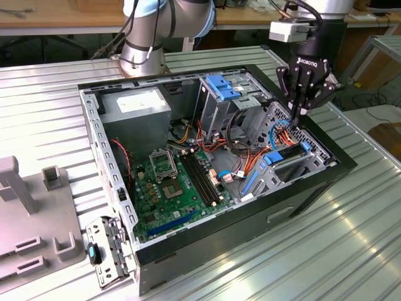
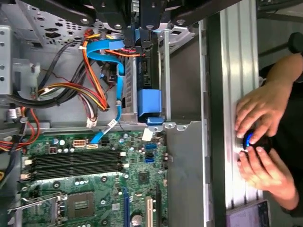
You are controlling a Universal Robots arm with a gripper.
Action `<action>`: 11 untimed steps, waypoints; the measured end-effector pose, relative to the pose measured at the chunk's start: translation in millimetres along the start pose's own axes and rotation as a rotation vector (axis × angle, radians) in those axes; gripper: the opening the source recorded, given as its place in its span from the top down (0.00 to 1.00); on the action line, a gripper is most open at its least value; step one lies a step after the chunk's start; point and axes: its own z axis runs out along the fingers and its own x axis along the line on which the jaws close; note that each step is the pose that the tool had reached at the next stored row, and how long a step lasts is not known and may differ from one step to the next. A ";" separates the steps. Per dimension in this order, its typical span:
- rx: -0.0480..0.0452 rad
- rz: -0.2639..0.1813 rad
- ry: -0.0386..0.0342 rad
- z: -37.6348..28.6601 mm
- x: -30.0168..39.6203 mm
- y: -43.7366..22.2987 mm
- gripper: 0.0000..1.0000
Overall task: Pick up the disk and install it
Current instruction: 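Insert the second disk wire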
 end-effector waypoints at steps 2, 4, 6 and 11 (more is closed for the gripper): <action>-0.0009 0.001 -0.0367 1.3 3.4 0.4 0.84; -0.0017 0.002 -0.0689 3.0 7.1 0.7 0.84; -0.0024 0.002 -0.1031 6.2 14.5 0.7 0.84; 0.0069 0.002 -0.1219 13.0 28.3 0.8 0.84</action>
